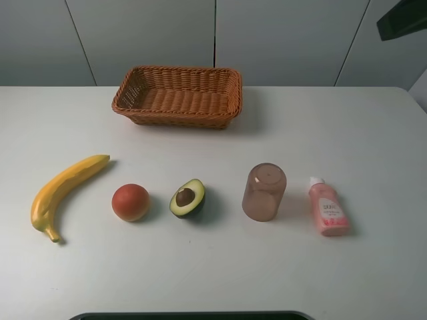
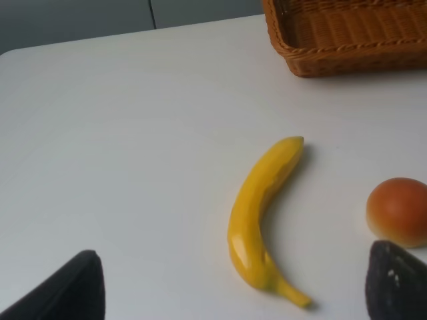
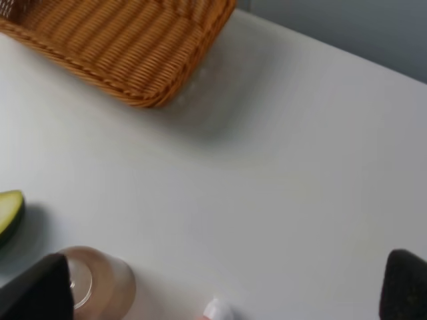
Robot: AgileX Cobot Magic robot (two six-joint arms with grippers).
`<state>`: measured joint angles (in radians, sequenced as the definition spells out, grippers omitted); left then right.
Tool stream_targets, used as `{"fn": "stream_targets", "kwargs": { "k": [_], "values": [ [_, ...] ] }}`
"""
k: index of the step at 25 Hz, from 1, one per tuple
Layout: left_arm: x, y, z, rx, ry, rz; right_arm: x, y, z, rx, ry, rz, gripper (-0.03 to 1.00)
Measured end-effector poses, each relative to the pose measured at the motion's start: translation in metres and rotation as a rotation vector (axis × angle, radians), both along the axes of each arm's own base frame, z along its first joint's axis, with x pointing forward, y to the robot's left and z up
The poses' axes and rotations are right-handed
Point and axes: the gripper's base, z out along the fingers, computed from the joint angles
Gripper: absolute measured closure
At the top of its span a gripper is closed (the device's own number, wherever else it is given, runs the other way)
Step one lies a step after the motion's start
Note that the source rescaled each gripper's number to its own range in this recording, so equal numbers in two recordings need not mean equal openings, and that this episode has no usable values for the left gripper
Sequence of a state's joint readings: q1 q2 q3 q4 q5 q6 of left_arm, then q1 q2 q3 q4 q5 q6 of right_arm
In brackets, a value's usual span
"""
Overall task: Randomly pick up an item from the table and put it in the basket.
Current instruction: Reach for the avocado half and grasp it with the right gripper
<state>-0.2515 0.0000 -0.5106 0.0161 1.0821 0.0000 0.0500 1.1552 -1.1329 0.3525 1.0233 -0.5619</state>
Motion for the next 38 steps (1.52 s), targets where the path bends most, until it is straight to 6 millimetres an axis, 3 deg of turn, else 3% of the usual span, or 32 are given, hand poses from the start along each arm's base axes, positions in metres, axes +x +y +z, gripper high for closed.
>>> {"fn": "stream_targets", "kwargs": {
  "k": [6, 11, 15, 19, 24, 38],
  "values": [
    [0.000, 0.000, 0.000, 0.000, 0.000, 0.000, 0.020, 0.062, -0.032, -0.066, 0.071, 0.238, 0.01],
    [0.000, 0.000, 0.000, 0.000, 0.000, 0.000, 0.024, 0.120, -0.065, -0.116, 0.109, 0.416, 0.01],
    [0.000, 0.000, 0.000, 0.000, 0.000, 0.000, 0.024, 0.154, -0.098, -0.167, 0.178, 0.515, 0.01],
    [0.000, 0.000, 0.000, 0.000, 0.000, 0.000, 0.024, 0.177, -0.133, -0.216, 0.265, 0.571, 0.01],
    [0.000, 0.000, 0.000, 0.000, 0.000, 0.000, 0.031, 0.192, -0.168, -0.196, 0.360, 0.485, 0.01],
    [0.000, 0.000, 0.000, 0.000, 0.000, 0.000, 0.021, 0.233, -0.235, -0.172, 0.480, 0.313, 0.01]
  ]
}}
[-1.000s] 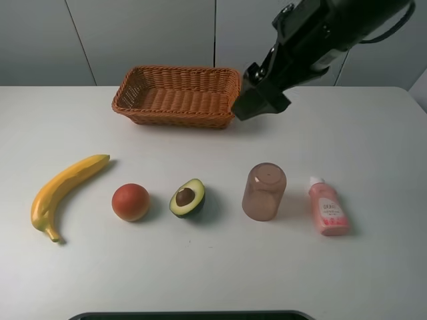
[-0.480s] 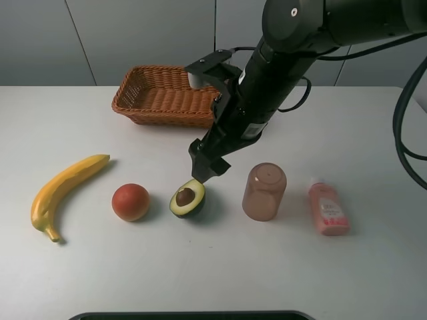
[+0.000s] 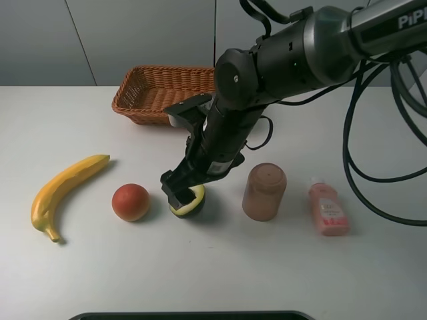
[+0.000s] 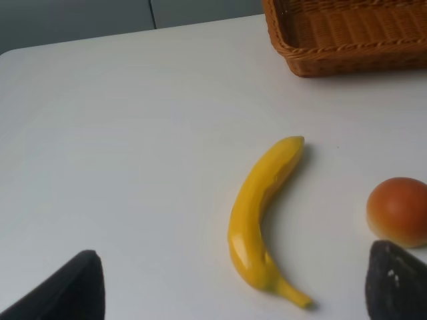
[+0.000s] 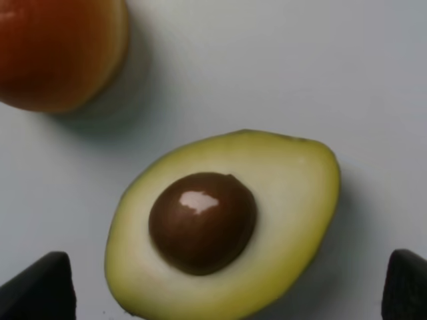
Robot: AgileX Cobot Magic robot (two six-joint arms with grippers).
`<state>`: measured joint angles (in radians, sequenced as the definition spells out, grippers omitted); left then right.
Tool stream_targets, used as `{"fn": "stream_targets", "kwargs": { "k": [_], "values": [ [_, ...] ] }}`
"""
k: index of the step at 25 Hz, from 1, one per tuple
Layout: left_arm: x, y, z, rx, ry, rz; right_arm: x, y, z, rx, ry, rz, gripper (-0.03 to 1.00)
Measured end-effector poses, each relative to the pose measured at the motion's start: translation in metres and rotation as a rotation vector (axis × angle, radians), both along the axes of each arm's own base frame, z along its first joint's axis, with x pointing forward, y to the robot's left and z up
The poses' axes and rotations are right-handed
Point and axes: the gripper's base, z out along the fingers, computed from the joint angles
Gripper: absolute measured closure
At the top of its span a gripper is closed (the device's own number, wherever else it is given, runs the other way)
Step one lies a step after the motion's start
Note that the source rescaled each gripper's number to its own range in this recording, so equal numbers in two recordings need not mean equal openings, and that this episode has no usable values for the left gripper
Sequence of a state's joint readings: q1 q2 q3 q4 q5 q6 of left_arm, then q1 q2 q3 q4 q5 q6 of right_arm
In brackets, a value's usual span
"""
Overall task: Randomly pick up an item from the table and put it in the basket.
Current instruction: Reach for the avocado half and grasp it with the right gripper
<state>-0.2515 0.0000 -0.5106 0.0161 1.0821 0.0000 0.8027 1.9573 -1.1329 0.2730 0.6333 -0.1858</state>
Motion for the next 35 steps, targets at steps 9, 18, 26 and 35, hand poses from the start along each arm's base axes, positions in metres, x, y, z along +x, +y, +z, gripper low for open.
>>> {"fn": "stream_targets", "kwargs": {
  "k": [9, 18, 26, 35],
  "values": [
    [0.000, 0.000, 0.000, 0.000, 0.000, 0.000, 0.000, 0.002, -0.018, -0.025, 0.029, -0.028, 0.01],
    [0.000, 0.000, 0.000, 0.000, 0.000, 0.000, -0.003, 0.009, -0.029, -0.020, 0.017, -0.018, 0.01],
    [0.000, 0.000, 0.000, 0.000, 0.000, 0.000, -0.006, 0.014, -0.033, -0.018, 0.009, -0.007, 0.02],
    [0.000, 0.000, 0.000, 0.000, 0.000, 0.000, -0.006, 0.014, -0.033, -0.018, 0.008, -0.005, 0.27]
  ]
}}
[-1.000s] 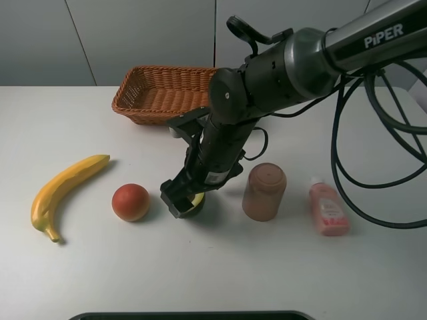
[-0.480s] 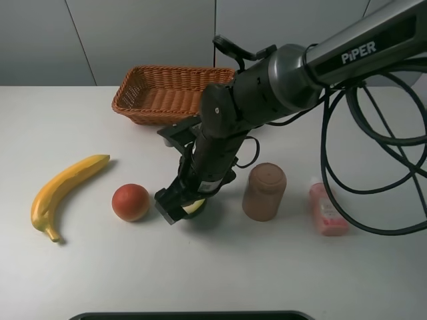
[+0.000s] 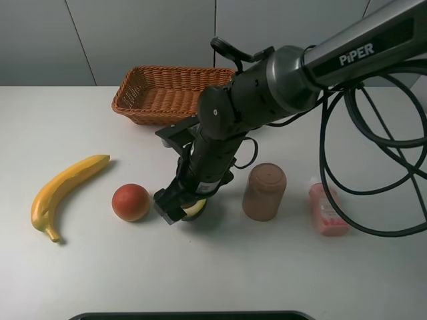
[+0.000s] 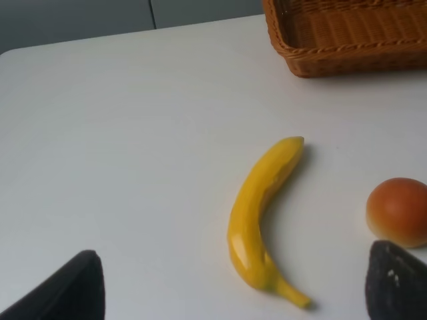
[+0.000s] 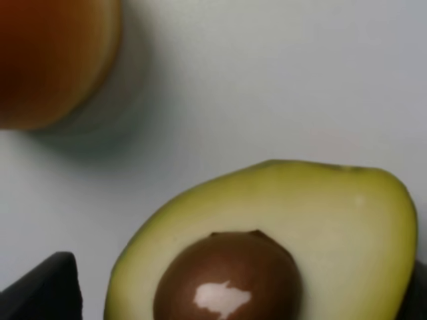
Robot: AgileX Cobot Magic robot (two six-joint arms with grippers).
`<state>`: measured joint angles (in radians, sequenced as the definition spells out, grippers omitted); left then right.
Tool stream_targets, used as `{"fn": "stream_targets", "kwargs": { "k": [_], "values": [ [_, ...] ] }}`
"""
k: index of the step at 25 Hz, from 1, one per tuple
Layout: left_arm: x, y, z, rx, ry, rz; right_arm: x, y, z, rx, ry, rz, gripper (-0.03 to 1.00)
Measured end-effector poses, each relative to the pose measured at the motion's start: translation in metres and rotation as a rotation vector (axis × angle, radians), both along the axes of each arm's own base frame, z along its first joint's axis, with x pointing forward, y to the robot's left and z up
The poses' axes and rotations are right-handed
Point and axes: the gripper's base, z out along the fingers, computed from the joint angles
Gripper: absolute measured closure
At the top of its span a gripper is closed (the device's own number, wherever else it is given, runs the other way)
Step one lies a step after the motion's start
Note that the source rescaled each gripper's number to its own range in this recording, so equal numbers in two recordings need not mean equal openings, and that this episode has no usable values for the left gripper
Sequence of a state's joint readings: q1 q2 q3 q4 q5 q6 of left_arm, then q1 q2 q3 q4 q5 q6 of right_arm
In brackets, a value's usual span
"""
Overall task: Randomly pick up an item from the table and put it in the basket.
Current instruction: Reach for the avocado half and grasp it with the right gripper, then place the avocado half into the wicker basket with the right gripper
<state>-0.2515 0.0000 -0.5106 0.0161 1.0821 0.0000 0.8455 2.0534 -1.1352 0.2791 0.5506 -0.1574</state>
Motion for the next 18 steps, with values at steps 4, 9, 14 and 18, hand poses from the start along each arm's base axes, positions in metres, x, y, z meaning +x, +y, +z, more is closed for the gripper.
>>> {"fn": "stream_targets", "kwargs": {
  "k": [4, 9, 14, 18],
  "values": [
    [0.0000, 0.0000, 0.0000, 0.000, 0.000, 0.000, 0.0001, 0.0001, 0.0000, 0.001, -0.002, 0.000, 0.96],
    [0.0000, 0.0000, 0.0000, 0.000, 0.000, 0.000, 0.0003, 0.0002, 0.0001, 0.002, -0.003, -0.001, 0.96],
    [0.0000, 0.0000, 0.0000, 0.000, 0.000, 0.000, 0.0003, 0.0002, 0.0001, 0.002, -0.003, -0.001, 0.96],
    [0.0000, 0.0000, 0.0000, 0.000, 0.000, 0.000, 0.0003, 0.0002, 0.0001, 0.002, -0.003, -0.001, 0.96]
  ]
}}
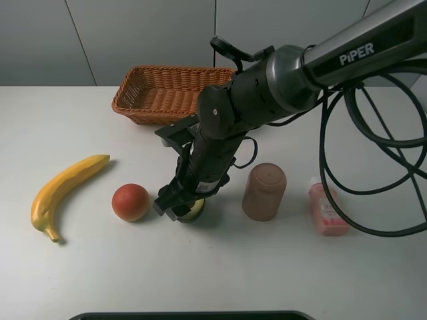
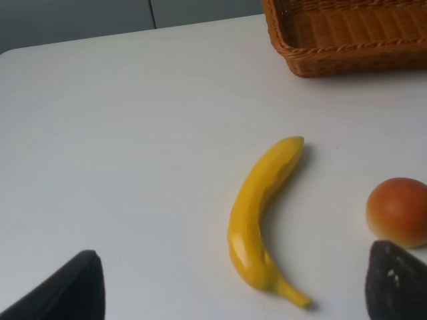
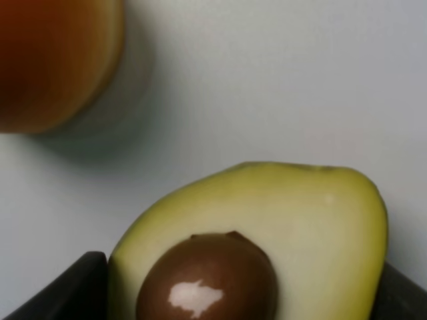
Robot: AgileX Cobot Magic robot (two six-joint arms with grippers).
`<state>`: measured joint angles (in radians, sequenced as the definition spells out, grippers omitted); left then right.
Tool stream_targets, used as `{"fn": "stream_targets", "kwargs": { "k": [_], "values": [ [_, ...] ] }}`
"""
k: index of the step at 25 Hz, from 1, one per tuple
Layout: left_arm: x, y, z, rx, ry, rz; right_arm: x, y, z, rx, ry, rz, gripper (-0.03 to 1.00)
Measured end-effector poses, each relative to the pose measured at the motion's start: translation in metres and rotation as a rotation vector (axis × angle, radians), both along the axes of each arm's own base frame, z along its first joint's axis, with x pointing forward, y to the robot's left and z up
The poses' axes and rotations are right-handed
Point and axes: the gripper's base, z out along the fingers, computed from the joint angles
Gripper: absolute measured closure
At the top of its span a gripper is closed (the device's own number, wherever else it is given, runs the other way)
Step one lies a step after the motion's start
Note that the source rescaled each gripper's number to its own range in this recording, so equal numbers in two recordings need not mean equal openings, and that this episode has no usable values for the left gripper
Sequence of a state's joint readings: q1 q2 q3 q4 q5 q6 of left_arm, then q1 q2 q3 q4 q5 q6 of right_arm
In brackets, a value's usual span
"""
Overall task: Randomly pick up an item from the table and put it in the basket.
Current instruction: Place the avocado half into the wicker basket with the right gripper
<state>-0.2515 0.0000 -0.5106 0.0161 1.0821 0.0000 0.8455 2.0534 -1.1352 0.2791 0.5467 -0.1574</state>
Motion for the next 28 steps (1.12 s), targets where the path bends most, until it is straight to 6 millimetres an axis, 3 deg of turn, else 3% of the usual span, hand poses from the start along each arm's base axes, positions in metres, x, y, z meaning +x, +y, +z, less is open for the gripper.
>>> {"fn": "stream_targets", "kwargs": {
  "k": [3, 5, 8, 13, 18, 22, 25, 28],
  "values": [
    [0.000, 0.000, 0.000, 0.000, 0.000, 0.000, 0.000, 0.000, 0.003, -0.018, 0.012, 0.019, 0.96],
    [0.000, 0.000, 0.000, 0.000, 0.000, 0.000, 0.002, 0.001, 0.016, -0.035, 0.002, 0.055, 0.96],
    [0.000, 0.000, 0.000, 0.000, 0.000, 0.000, 0.013, 0.004, 0.059, -0.020, -0.087, 0.106, 0.96],
    [0.000, 0.000, 0.000, 0.000, 0.000, 0.000, 0.051, -0.001, 0.146, 0.042, -0.360, 0.118, 0.96],
    [0.000, 0.000, 0.000, 0.000, 0.000, 0.000, 0.098, -0.010, 0.193, 0.127, -0.665, 0.078, 0.97],
    [0.000, 0.000, 0.000, 0.000, 0.000, 0.000, 0.123, -0.007, 0.192, 0.230, -0.816, 0.053, 0.97],
    [0.000, 0.000, 0.000, 0.000, 0.000, 0.000, 0.140, -0.001, 0.169, 0.271, -0.863, 0.047, 0.97],
    [0.000, 0.000, 0.000, 0.000, 0.000, 0.000, 0.158, 0.004, 0.133, 0.290, -0.873, 0.039, 0.97]
  ]
}}
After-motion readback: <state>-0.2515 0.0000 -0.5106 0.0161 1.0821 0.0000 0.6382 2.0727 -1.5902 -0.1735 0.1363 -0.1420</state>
